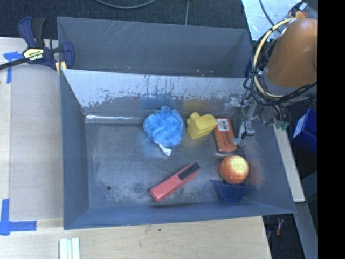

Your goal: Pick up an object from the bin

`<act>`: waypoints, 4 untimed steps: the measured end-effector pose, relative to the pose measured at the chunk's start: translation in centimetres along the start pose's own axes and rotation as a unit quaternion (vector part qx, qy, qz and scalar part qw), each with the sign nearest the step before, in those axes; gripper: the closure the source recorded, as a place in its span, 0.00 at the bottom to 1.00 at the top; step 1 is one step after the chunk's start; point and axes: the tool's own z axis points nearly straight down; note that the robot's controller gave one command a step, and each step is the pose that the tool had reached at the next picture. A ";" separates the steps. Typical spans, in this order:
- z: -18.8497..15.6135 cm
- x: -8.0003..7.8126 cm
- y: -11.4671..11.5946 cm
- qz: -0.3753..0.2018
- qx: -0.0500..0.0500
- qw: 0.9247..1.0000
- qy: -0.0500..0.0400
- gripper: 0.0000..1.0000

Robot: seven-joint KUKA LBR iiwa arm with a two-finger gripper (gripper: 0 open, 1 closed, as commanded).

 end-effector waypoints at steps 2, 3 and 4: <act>9.5 4.7 9.9 -0.159 0.002 0.987 -0.005 0.00; 4.1 7.3 15.5 -0.192 0.003 0.981 -0.008 0.00; 9.0 9.2 18.1 -0.277 0.002 0.961 0.000 0.00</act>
Offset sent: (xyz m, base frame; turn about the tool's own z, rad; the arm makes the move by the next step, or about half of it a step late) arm -0.0604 0.1244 -0.1208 -0.4020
